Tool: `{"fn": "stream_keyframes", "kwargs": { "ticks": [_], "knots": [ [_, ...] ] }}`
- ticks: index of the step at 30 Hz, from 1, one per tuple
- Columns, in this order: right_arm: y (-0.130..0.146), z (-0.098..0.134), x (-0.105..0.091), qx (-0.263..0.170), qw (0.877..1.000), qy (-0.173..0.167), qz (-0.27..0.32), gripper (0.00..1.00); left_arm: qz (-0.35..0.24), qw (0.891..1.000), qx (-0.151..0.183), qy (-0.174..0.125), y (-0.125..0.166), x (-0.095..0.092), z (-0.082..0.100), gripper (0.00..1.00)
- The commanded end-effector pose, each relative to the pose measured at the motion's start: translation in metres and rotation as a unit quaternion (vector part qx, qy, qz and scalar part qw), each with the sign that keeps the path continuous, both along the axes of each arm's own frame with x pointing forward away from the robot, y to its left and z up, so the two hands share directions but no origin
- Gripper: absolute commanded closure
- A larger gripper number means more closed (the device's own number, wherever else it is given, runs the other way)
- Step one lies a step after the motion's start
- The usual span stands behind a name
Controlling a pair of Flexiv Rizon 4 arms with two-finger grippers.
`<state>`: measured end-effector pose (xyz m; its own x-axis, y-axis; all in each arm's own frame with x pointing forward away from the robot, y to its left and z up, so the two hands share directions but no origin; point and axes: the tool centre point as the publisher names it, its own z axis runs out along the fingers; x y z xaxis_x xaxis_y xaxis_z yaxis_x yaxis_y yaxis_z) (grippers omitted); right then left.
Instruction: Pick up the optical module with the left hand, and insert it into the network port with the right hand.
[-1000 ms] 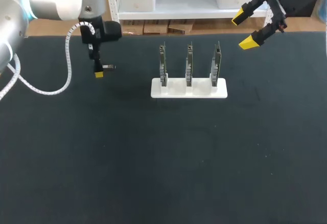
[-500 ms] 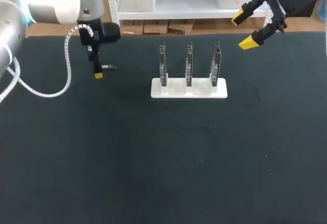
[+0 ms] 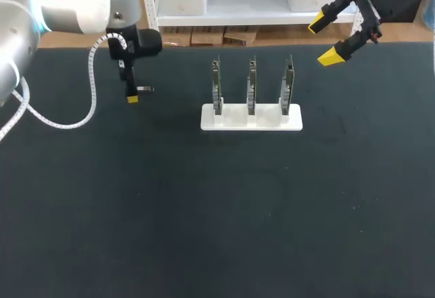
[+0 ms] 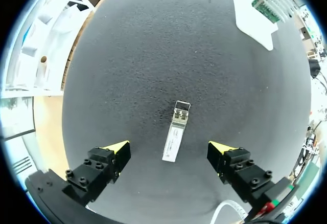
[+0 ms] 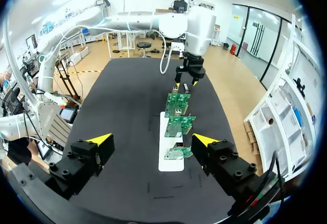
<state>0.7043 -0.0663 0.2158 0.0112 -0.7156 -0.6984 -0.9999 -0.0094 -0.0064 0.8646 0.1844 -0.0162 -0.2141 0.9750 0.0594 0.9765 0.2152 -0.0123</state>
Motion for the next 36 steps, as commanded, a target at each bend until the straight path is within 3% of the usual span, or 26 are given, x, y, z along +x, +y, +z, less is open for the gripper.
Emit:
{"fn": "stream_keyframes", "kwargs": {
  "ticks": [1, 15, 34, 35, 36],
  "knots": [
    [0.0001, 0.0000, -0.0004, 0.000, 1.000, 0.000, -0.001, 0.00, 0.006, 0.994, -0.017, 0.110, -0.0016, 0.0113, -0.0029, 0.00],
    [0.0001, 0.0000, -0.0004, 0.000, 1.000, 0.000, -0.001, 0.00, 0.013, 0.994, -0.016, 0.109, 0.0035, 0.0171, -0.0030, 0.00],
    [0.0001, 0.0000, -0.0004, 0.000, 1.000, 0.000, -0.001, 0.00, 0.001, 0.990, -0.012, 0.137, -0.0024, 0.0198, -0.0066, 0.00],
    [0.0001, 0.0000, -0.0004, 0.000, 1.000, 0.000, -0.001, 0.00, 0.001, 0.990, -0.012, 0.138, -0.0027, 0.0190, -0.0066, 0.02],
    [0.0001, 0.0000, -0.0004, 0.000, 1.000, 0.000, -0.001, 0.00, 0.001, 0.990, -0.009, 0.141, -0.0025, 0.0182, -0.0069, 0.23]
  ]
}}
